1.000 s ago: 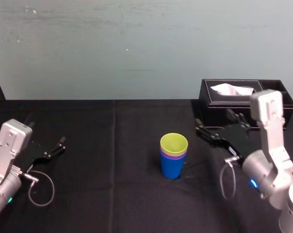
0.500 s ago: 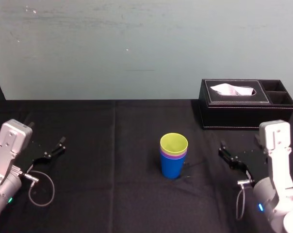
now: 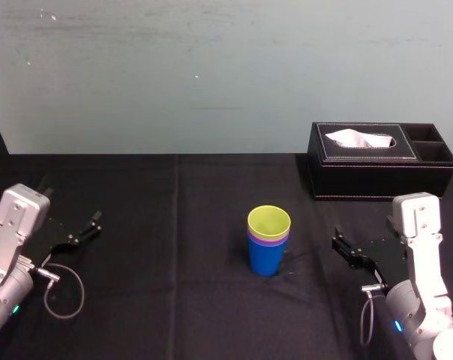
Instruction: Stack the three plastic cups sequentially using one hand.
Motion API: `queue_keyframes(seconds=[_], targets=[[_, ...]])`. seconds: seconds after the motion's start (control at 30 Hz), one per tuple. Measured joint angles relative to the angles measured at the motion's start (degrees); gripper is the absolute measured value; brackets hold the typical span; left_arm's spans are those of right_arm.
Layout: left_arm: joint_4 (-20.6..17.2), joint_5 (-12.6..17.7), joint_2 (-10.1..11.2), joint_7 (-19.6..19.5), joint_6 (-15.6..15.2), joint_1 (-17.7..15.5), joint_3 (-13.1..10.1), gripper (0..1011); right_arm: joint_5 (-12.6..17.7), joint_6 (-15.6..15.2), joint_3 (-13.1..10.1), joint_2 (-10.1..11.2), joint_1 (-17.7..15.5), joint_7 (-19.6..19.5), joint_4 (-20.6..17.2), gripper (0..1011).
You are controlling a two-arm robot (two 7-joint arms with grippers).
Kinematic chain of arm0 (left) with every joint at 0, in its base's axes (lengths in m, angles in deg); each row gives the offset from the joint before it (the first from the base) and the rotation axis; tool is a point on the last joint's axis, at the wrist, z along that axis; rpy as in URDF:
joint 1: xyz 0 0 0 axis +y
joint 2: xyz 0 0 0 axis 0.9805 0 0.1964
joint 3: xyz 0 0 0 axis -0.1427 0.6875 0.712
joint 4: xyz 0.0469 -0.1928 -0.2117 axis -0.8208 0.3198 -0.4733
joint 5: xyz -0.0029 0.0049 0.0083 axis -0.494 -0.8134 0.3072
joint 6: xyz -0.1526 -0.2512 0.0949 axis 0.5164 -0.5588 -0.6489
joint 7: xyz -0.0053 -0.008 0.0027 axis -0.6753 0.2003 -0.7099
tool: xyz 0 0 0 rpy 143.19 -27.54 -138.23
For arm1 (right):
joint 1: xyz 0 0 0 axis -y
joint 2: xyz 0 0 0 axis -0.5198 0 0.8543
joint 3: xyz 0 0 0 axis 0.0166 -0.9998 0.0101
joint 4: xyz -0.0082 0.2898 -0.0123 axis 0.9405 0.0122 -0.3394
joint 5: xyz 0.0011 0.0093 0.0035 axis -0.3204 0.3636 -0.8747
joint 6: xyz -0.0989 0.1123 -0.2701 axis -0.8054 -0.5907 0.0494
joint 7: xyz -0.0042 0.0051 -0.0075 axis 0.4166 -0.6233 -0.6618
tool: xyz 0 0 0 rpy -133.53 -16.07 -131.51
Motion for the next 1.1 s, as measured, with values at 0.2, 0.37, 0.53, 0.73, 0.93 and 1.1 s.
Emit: queue_keyframes(seconds=[0.2,0.37,0.53,0.73,0.93,1.1], targets=[[0.0,0.0,0.0,0.0,0.0,0.0,0.0,1000,0.04,0.0,0.0,0.02,0.02,-0.03,-0.05,1002],[0.0,0.0,0.0,0.0,0.0,0.0,0.0,1000,0.07,0.01,0.0,0.05,0.05,-0.11,-0.08,1003],[0.0,0.0,0.0,0.0,0.0,0.0,0.0,1000,0.09,0.02,0.0,0.07,0.07,-0.16,-0.11,1003],[0.0,0.0,0.0,0.0,0.0,0.0,0.0,1000,0.11,0.04,0.0,0.1,0.09,-0.2,-0.13,1002],[0.0,0.0,0.0,0.0,0.0,0.0,0.0,1000,0.13,0.04,0.0,0.1,0.09,-0.21,-0.14,1003],[0.0,0.0,0.0,0.0,0.0,0.0,0.0,1000,0.13,0.04,0.0,0.1,0.09,-0.21,-0.14,1003]])
